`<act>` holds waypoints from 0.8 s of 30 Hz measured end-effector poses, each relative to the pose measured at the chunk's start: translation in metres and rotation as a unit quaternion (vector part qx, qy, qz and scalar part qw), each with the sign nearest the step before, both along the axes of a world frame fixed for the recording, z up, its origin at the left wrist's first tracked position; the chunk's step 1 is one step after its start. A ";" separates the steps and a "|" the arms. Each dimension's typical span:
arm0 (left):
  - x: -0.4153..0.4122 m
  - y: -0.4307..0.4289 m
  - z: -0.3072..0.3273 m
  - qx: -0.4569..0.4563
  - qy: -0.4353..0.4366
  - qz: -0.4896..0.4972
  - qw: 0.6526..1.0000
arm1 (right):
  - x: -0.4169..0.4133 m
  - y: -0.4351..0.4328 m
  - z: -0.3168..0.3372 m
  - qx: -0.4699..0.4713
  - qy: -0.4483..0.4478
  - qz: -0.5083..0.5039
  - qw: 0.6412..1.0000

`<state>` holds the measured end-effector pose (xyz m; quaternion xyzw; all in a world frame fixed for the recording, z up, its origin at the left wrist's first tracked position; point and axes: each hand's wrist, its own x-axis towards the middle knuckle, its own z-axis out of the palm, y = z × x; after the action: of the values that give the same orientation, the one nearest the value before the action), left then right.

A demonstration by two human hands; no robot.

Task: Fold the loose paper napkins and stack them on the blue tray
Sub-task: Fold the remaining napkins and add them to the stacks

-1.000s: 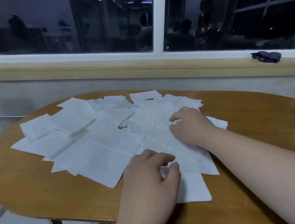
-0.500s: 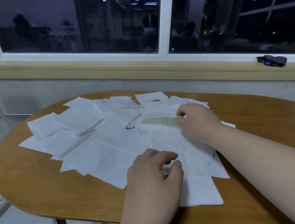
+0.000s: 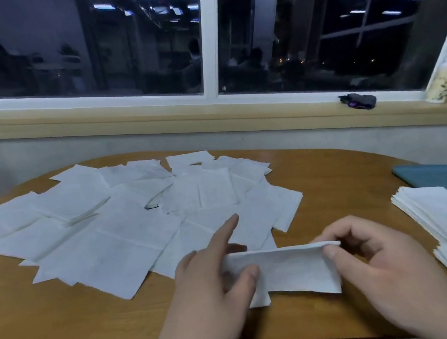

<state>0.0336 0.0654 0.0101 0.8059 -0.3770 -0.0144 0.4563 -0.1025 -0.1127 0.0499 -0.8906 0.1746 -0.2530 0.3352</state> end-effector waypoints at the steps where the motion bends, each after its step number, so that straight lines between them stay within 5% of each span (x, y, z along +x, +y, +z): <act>1: -0.006 -0.002 0.002 -0.014 0.030 -0.011 0.999 | -0.007 -0.004 -0.002 0.015 -0.005 -0.009 1.000; 9: -0.031 -0.036 -0.002 0.002 0.081 -0.049 0.996 | -0.027 -0.039 -0.031 0.092 0.012 -0.079 0.993; 15: -0.027 -0.059 -0.019 0.118 -0.165 -0.019 0.979 | -0.033 -0.060 -0.050 -0.019 0.094 -0.088 0.992; 24: -0.027 -0.059 -0.031 0.091 -0.213 -0.035 0.972 | -0.033 -0.065 -0.056 -0.100 0.119 -0.109 0.982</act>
<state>0.0067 0.0069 -0.0208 0.8149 -0.4902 0.1074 0.2899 -0.1352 -0.1781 -0.0060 -0.9190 0.2826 -0.1966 0.1920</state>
